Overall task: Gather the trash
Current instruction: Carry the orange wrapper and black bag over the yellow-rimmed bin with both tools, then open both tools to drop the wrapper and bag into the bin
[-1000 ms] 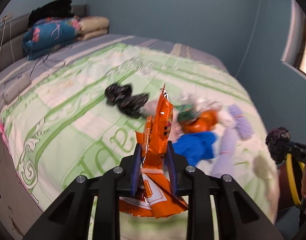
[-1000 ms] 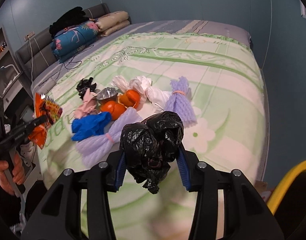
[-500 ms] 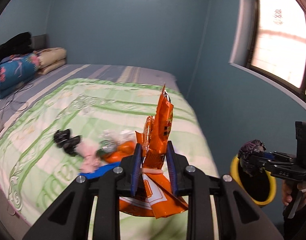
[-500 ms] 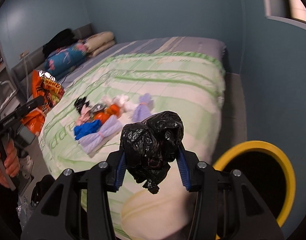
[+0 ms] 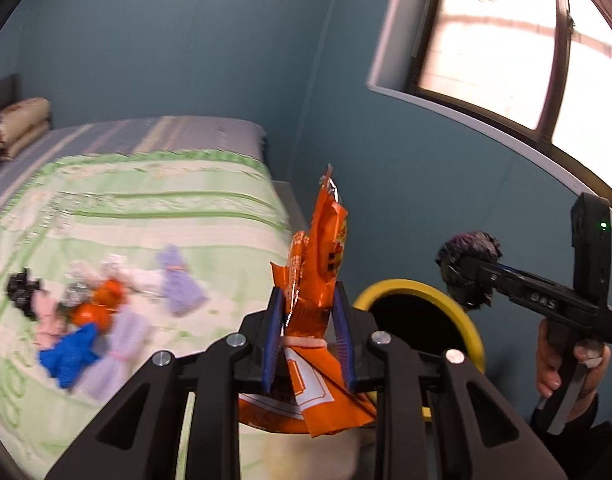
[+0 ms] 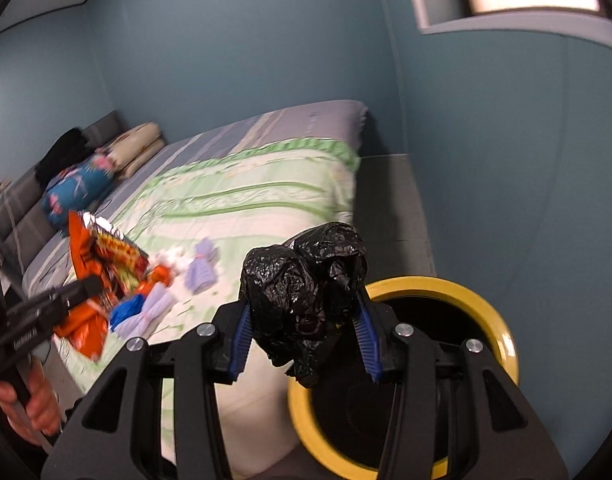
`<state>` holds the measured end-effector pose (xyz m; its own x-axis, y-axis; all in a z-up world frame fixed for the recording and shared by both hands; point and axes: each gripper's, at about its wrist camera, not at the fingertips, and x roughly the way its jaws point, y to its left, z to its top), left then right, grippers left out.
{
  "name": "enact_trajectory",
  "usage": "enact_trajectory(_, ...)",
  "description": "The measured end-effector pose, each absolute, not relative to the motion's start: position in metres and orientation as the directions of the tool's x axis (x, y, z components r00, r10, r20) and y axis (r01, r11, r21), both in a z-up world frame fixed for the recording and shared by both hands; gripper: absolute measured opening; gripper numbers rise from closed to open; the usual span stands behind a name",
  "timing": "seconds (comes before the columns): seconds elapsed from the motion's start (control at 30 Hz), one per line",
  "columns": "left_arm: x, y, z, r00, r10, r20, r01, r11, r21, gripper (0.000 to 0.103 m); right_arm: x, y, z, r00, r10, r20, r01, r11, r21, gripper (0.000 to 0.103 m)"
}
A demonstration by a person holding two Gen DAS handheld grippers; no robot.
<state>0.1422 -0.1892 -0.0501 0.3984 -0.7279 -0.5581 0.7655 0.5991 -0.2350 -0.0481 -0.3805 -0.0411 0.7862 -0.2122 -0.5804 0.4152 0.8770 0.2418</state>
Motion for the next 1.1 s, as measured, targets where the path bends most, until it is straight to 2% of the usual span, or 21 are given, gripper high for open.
enact_trajectory(0.47, 0.117, -0.3, -0.114, 0.158, -0.748, -0.645, 0.837, 0.447, -0.315, 0.023, -0.065, -0.434, -0.068, 0.734, -0.3, -0.609, 0.536, 0.807, 0.248, 0.043)
enact_trajectory(0.7, 0.108, -0.327, -0.143, 0.096, -0.726, -0.681, 0.845, 0.421, -0.33, 0.024, -0.055, -0.452, -0.085, 0.718, -0.278, -0.639, 0.551, 0.787, 0.277, 0.043)
enact_trajectory(1.1, 0.097, -0.349, -0.166, 0.055, -0.719, -0.693, 0.863, 0.384, -0.329, 0.024, -0.055, -0.465, -0.095, 0.713, -0.249, -0.655, 0.558, 0.768, 0.315, 0.045)
